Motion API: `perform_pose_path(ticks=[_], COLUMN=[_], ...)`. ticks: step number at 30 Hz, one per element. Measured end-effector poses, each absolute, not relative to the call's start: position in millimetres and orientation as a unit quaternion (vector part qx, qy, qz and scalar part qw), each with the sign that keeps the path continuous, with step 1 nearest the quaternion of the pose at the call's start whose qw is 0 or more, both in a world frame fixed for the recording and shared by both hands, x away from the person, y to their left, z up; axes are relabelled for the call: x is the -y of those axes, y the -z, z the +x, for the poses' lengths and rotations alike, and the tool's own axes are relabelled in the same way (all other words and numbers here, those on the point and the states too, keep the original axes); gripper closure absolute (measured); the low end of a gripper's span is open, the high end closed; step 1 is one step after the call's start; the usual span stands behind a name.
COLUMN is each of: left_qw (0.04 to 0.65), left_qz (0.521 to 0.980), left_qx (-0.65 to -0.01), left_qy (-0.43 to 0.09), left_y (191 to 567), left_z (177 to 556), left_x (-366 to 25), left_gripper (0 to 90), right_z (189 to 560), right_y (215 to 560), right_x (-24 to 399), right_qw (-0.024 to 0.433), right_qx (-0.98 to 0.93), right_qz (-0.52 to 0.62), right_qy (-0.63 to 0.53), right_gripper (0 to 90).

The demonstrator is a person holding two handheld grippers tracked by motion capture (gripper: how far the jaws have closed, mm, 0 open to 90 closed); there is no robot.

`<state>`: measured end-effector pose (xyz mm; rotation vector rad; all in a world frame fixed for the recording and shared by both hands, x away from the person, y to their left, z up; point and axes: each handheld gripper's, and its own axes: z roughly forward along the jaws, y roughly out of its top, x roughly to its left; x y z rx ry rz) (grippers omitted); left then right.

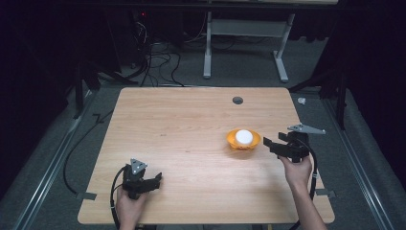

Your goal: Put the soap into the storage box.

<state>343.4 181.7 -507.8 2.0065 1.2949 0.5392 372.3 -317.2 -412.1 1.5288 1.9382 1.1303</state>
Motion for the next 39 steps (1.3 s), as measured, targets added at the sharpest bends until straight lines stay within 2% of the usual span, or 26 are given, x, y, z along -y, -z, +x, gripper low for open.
perform_pose_path(ticks=[39], left_qw=[0.339], left_qz=[0.771], left_qx=[-0.497], left_qy=[-0.207], left_y=[508], left_z=[343], left_x=[-182], left_gripper=[16.7], right_z=[330], right_y=[428], right_x=[323], right_qw=[0.202], right_qx=[-0.695], right_qz=[0.543], right_qy=[-0.425], right_gripper=[30.0])
